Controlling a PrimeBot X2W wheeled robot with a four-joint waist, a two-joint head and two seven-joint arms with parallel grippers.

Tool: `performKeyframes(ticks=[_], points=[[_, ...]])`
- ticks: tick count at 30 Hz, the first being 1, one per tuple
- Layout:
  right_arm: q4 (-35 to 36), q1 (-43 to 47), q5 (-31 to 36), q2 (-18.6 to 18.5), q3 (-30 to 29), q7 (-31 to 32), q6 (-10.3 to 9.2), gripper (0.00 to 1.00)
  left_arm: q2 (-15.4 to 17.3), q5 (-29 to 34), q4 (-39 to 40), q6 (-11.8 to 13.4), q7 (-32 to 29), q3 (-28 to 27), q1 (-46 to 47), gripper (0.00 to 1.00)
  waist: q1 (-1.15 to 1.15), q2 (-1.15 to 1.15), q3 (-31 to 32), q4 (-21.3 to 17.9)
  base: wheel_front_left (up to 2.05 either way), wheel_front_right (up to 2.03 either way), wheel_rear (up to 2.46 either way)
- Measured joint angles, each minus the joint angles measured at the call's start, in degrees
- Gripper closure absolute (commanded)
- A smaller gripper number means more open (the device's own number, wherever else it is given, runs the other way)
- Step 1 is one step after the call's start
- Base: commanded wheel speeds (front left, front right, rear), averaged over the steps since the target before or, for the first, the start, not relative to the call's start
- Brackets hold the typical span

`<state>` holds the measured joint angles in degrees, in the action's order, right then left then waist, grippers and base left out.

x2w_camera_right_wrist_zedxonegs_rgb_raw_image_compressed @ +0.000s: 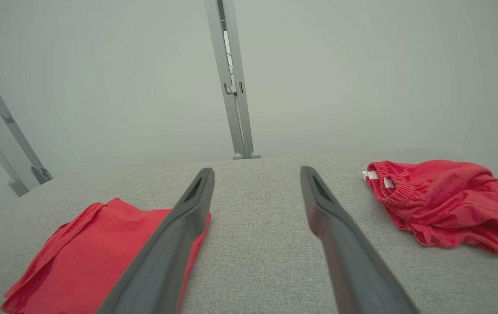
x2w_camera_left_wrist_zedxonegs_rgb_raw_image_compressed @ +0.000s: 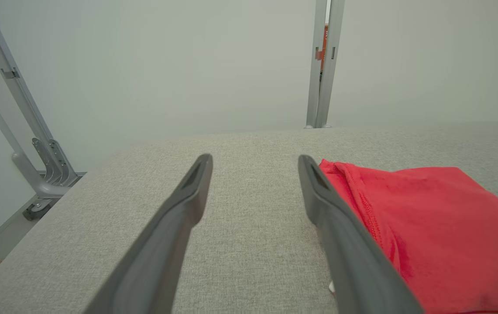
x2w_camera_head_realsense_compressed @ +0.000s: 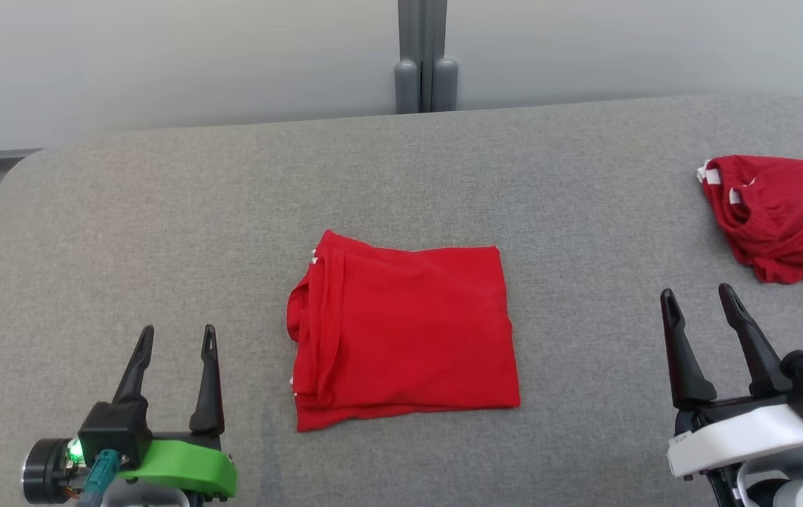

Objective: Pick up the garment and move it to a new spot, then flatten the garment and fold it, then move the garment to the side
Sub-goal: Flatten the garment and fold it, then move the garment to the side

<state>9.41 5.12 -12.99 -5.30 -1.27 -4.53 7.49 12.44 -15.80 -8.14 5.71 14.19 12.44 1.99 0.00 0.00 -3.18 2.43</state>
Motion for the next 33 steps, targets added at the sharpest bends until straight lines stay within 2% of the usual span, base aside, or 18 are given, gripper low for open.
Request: performKeyframes(ticks=[15,26,33], points=[[1.3,1.9,0.2,0.6,0.2,1.4,0.00,0.00,0.1,-1.2,-1.0,-0.1,0.0,0.5,-1.4,0.00,0.00,0.00,2.0,-0.5,0.00,0.00,0.00],[1.4,1.9,0.3,0.5,0.0,1.9,0.00,0.00,-0.2,-1.3,-0.9,0.1,0.4,0.6,-1.2,0.00,0.00,0.00,1.3,-0.4,0.00,0.00,0.00],[-1.5,-0.5,0.5,-0.4,-0.4,2.8,0.00,0.00,-1.2,-1.1,0.7,0.0,0.6,0.8,2.6,0.00,0.00,0.00,-1.5,1.3,0.00,0.00,0.00]])
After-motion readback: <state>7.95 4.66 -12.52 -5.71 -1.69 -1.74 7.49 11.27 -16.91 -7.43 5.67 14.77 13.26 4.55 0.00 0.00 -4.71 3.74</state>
